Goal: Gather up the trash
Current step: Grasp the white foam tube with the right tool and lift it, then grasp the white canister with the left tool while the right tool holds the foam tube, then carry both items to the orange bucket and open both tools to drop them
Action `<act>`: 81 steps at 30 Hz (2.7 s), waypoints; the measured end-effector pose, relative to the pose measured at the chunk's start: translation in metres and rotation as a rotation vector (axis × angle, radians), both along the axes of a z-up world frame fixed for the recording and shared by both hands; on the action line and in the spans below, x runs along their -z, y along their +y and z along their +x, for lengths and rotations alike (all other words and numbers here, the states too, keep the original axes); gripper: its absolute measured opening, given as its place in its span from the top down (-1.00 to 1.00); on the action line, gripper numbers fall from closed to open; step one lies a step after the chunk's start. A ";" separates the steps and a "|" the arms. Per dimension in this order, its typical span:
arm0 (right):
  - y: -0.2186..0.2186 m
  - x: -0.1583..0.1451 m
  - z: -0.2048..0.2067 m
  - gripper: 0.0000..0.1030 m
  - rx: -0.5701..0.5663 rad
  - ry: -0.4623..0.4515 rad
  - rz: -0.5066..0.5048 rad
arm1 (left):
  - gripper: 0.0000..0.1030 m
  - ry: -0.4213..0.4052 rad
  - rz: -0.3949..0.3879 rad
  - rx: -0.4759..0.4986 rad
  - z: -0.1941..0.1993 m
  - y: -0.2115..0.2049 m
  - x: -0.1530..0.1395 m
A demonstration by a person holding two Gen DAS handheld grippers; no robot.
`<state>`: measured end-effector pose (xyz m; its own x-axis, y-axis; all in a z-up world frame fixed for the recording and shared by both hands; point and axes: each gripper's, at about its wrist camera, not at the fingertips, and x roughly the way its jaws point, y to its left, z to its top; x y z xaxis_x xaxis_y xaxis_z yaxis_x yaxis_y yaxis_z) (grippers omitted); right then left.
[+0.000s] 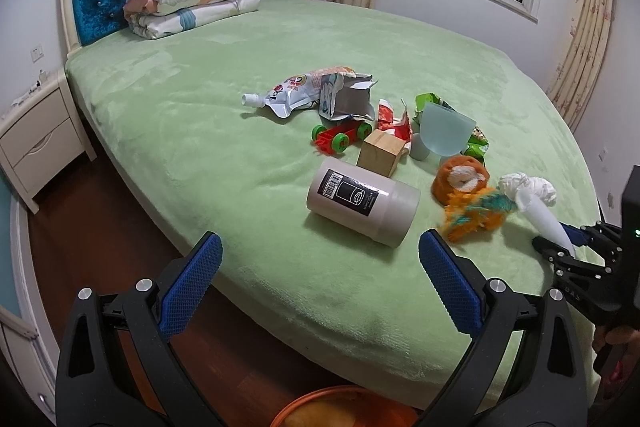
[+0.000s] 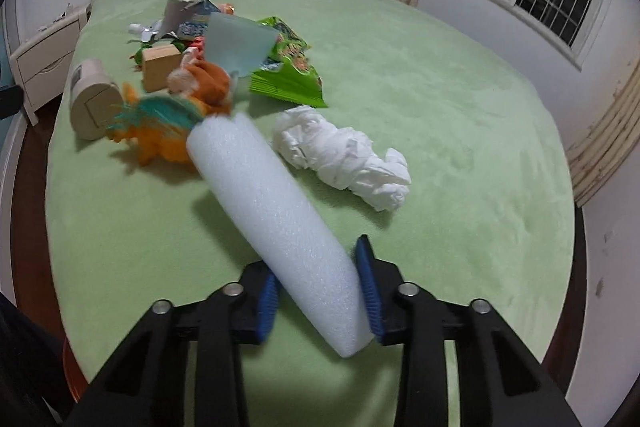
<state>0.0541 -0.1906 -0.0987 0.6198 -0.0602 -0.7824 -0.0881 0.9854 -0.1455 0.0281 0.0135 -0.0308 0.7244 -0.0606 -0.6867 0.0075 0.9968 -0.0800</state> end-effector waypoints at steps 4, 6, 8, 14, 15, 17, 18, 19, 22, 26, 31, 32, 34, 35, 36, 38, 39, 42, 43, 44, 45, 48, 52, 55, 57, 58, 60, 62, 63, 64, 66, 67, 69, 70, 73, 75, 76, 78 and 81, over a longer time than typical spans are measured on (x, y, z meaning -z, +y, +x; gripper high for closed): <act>-0.001 -0.010 -0.010 0.50 0.021 -0.028 0.048 | -0.87 -0.005 -0.004 -0.009 0.001 0.003 0.000; -0.002 -0.018 -0.016 0.52 0.036 -0.052 0.090 | -0.87 -0.007 -0.010 -0.018 0.002 0.005 0.001; -0.003 -0.026 -0.020 0.54 0.048 -0.076 0.113 | -0.87 -0.012 -0.018 -0.021 0.003 0.006 0.002; -0.001 -0.042 -0.039 0.54 0.070 -0.167 0.223 | -0.87 -0.002 -0.038 -0.037 0.011 0.008 0.013; 0.001 -0.043 -0.043 0.54 0.072 -0.179 0.243 | -0.87 -0.001 -0.049 -0.031 0.013 0.008 0.015; 0.006 -0.042 -0.047 0.54 0.069 -0.195 0.276 | -0.87 -0.001 -0.069 -0.008 0.017 0.006 0.020; 0.009 -0.041 -0.047 0.54 0.068 -0.202 0.278 | -0.87 -0.002 -0.077 0.007 0.017 0.005 0.021; 0.011 -0.040 -0.048 0.54 0.063 -0.205 0.278 | -0.87 -0.003 -0.087 0.026 0.018 0.003 0.023; 0.016 -0.041 -0.049 0.54 0.035 -0.209 0.288 | -0.87 0.026 -0.163 0.080 0.022 0.002 0.031; 0.021 -0.045 -0.053 0.54 0.005 -0.231 0.310 | -0.87 0.082 -0.324 0.072 0.036 0.012 0.039; 0.025 -0.047 -0.054 0.54 -0.026 -0.241 0.328 | -0.87 0.115 -0.391 0.030 0.052 0.013 0.031; 0.025 -0.047 -0.055 0.54 -0.029 -0.241 0.329 | -0.86 0.135 -0.404 0.008 0.057 0.014 0.031; 0.024 -0.046 -0.056 0.54 -0.035 -0.238 0.337 | -0.85 0.190 -0.451 -0.003 0.068 0.013 0.036; 0.024 -0.046 -0.057 0.54 -0.035 -0.238 0.339 | -0.84 0.215 -0.465 -0.005 0.073 0.012 0.038; 0.024 -0.045 -0.057 0.54 -0.035 -0.239 0.341 | -0.84 0.241 -0.475 -0.015 0.079 0.011 0.041; 0.023 -0.047 -0.059 0.54 -0.039 -0.243 0.352 | -0.83 0.273 -0.479 -0.038 0.088 0.008 0.044; 0.023 -0.048 -0.060 0.54 -0.041 -0.246 0.352 | -0.82 0.289 -0.483 -0.054 0.094 0.006 0.046; 0.023 -0.052 -0.066 0.54 -0.052 -0.261 0.348 | -0.42 0.326 -0.488 -0.105 0.106 0.006 0.051; 0.023 -0.052 -0.067 0.54 -0.056 -0.264 0.348 | -0.33 0.337 -0.495 -0.123 0.108 0.008 0.053; 0.022 -0.052 -0.067 0.54 -0.056 -0.265 0.352 | -0.30 0.352 -0.519 -0.134 0.110 0.010 0.056; 0.020 -0.052 -0.068 0.54 -0.057 -0.264 0.359 | -0.29 0.363 -0.532 -0.136 0.111 0.011 0.058; 0.015 -0.053 -0.069 0.54 -0.054 -0.269 0.370 | -0.17 0.365 -0.524 -0.128 0.109 0.011 0.056; 0.016 -0.056 -0.072 0.54 -0.059 -0.281 0.375 | -0.10 0.359 -0.545 -0.132 0.109 0.013 0.056; 0.017 -0.059 -0.075 0.54 -0.066 -0.291 0.376 | -0.06 0.335 -0.551 -0.102 0.105 0.014 0.049; 0.017 -0.060 -0.076 0.54 -0.068 -0.292 0.381 | -0.05 0.322 -0.550 -0.080 0.100 0.013 0.044; 0.016 -0.060 -0.076 0.54 -0.067 -0.292 0.382 | -0.04 0.313 -0.544 -0.065 0.097 0.012 0.041; 0.015 -0.059 -0.076 0.54 -0.066 -0.292 0.384 | -0.04 0.279 -0.505 -0.040 0.088 0.005 0.031; 0.015 -0.060 -0.077 0.54 -0.066 -0.293 0.385 | -0.03 0.244 -0.471 -0.027 0.077 0.004 0.021; 0.015 -0.061 -0.077 0.54 -0.066 -0.294 0.384 | -0.03 0.234 -0.465 -0.018 0.075 0.002 0.017; 0.015 -0.061 -0.077 0.54 -0.068 -0.295 0.385 | -0.02 0.224 -0.457 -0.009 0.069 0.002 0.014; 0.016 -0.062 -0.077 0.54 -0.071 -0.295 0.388 | -0.02 0.200 -0.426 0.014 0.057 0.000 0.005; 0.018 -0.062 -0.078 0.54 -0.074 -0.295 0.388 | -0.02 0.189 -0.416 0.025 0.051 0.000 0.002; 0.020 -0.063 -0.080 0.54 -0.084 -0.297 0.387 | -0.02 0.161 -0.384 0.047 0.034 0.000 -0.006; 0.022 -0.064 -0.081 0.54 -0.087 -0.297 0.385 | -0.01 0.149 -0.370 0.056 0.027 0.000 -0.008; 0.030 -0.064 -0.085 0.54 -0.105 -0.287 0.391 | -0.01 0.126 -0.329 0.080 -0.002 0.003 -0.013; 0.039 -0.064 -0.088 0.54 -0.123 -0.272 0.395 | -0.01 0.127 -0.295 0.100 -0.023 0.007 -0.012; 0.043 -0.063 -0.089 0.54 -0.132 -0.264 0.398 | -0.01 0.134 -0.280 0.105 -0.030 0.008 -0.009; 0.057 -0.058 -0.094 0.54 -0.160 -0.231 0.416 | -0.01 0.161 -0.254 0.123 -0.049 0.011 0.000; 0.074 -0.042 -0.101 0.54 -0.181 -0.159 0.445 | -0.01 0.225 -0.221 0.132 -0.070 0.016 0.025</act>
<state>-0.0464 -0.1164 -0.0572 0.7033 0.3770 -0.6027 -0.2743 0.9261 0.2593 -0.0418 0.0293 -0.0562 0.5326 -0.3086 -0.7881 0.0928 0.9468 -0.3081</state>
